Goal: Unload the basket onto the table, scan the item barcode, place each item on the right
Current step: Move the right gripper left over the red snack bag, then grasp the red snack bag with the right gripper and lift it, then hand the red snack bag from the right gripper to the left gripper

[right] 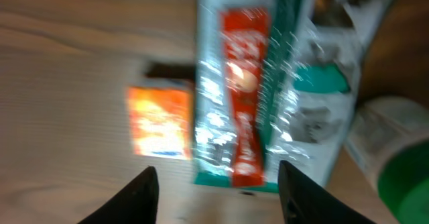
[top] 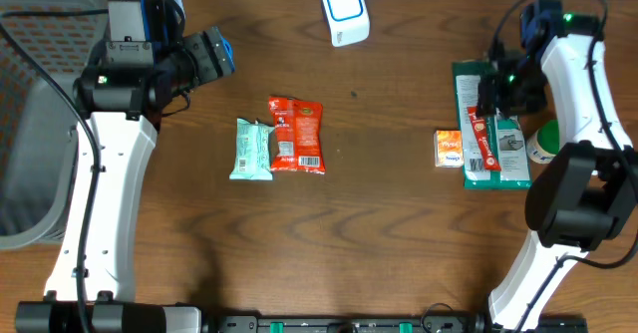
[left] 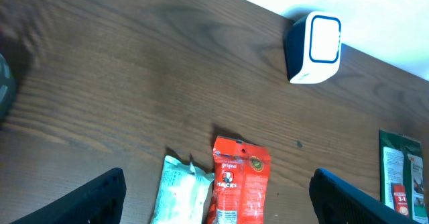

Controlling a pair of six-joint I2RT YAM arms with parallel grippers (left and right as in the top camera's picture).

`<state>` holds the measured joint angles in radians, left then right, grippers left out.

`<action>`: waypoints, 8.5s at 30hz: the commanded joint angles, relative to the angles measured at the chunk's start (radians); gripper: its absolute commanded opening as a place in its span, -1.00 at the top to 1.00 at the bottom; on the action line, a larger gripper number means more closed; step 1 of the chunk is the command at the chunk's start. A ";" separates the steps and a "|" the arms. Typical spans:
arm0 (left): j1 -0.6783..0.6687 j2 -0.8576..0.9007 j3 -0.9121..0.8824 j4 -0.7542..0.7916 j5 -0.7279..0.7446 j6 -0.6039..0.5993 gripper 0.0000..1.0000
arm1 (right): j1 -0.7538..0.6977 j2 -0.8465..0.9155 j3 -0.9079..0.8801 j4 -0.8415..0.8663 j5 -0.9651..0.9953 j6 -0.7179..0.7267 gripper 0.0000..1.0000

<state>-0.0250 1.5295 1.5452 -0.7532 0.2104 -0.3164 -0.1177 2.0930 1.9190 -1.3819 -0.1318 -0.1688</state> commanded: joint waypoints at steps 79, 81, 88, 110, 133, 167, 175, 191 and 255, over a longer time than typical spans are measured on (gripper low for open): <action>-0.230 0.347 -0.212 0.053 0.067 -0.007 0.85 | 0.464 0.172 -0.076 0.377 -0.589 0.287 -0.84; -0.230 0.372 -0.212 0.054 0.066 -0.007 0.85 | 0.464 0.183 -0.101 0.417 -0.631 0.287 -0.82; -0.230 0.457 -0.212 0.056 0.066 -0.008 0.84 | 0.465 0.188 -0.212 0.536 -0.668 0.288 -0.72; -0.276 0.484 -0.212 0.060 0.114 -0.007 0.83 | 0.497 0.188 -0.419 0.893 -0.838 0.370 -0.43; -0.333 0.458 -0.181 0.134 0.118 0.072 0.81 | 0.426 -0.029 -0.419 0.648 -0.364 0.230 -0.22; -0.335 0.492 -0.186 0.195 -0.074 0.000 0.57 | 0.497 0.002 -0.425 0.769 -0.396 0.302 -0.44; -0.341 0.493 -0.202 0.212 -0.073 -0.004 0.57 | 0.442 0.011 -0.425 0.753 -0.480 0.318 -0.47; -0.430 0.433 -0.155 0.215 -0.066 0.004 0.57 | 0.309 0.011 -0.426 0.607 -0.569 0.238 -0.48; -0.430 0.331 -0.180 0.124 -0.133 -0.011 0.24 | 0.406 -0.084 -0.697 1.110 -0.659 0.300 0.71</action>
<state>-0.4583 1.9800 1.3632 -0.6250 0.0906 -0.3233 0.2928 2.0926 1.2270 -0.2634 -0.8291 0.1768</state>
